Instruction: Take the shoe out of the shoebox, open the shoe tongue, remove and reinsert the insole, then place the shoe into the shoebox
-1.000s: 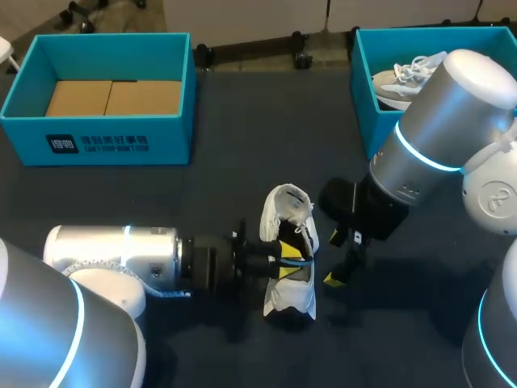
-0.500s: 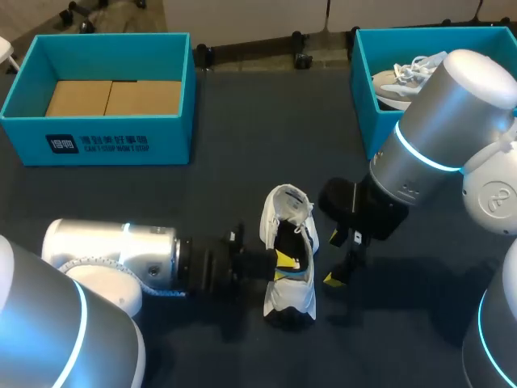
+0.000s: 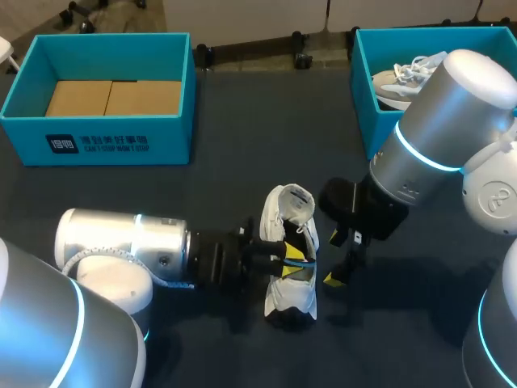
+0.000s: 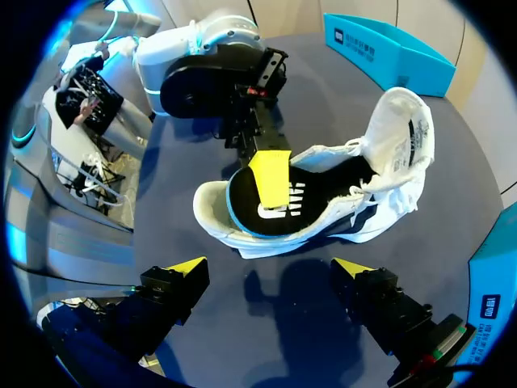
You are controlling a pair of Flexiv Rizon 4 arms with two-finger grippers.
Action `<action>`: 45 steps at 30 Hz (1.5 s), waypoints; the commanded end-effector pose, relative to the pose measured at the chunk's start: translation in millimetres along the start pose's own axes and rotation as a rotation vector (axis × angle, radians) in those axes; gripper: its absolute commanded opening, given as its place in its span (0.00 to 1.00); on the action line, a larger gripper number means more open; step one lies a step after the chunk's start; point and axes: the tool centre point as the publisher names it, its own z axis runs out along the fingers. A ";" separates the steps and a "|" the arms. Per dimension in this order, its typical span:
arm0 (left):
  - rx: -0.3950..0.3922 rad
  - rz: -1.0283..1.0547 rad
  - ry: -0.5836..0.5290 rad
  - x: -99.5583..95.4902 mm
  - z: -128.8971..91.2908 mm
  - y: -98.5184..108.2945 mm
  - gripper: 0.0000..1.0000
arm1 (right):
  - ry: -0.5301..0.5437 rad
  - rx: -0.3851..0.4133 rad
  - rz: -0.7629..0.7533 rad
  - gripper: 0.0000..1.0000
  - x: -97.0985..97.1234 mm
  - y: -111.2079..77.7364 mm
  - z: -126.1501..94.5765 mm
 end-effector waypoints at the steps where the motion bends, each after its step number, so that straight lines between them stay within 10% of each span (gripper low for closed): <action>1: 0.008 0.002 0.012 -2.1 -11.0 -9.2 0.43 | 0.000 0.000 0.000 1.00 -0.1 0.6 1.7; 17: 0.027 -0.018 0.040 0.8 -15.7 -20.6 0.35 | 0.000 0.000 0.000 1.00 -0.1 0.6 1.7; 24: 0.018 0.002 0.080 5.0 -5.2 -17.4 0.00 | 0.000 0.000 0.000 1.00 -0.1 0.6 1.7; 36: -0.032 -0.028 0.088 9.0 -13.0 -7.3 0.00 | 0.000 0.000 0.000 1.00 -0.1 0.6 1.7; 38: -0.029 -0.019 0.094 7.9 -18.2 -13.5 0.45 | 0.000 0.000 0.000 1.00 -0.1 0.6 1.7; 41: -0.047 0.006 0.099 4.9 -26.4 -21.8 0.64 | 0.000 0.000 0.000 1.00 -0.1 0.6 1.7; 45: -0.078 0.021 0.118 2.1 -35.1 -30.8 0.63 | 0.000 0.000 0.000 1.00 -0.1 0.6 1.7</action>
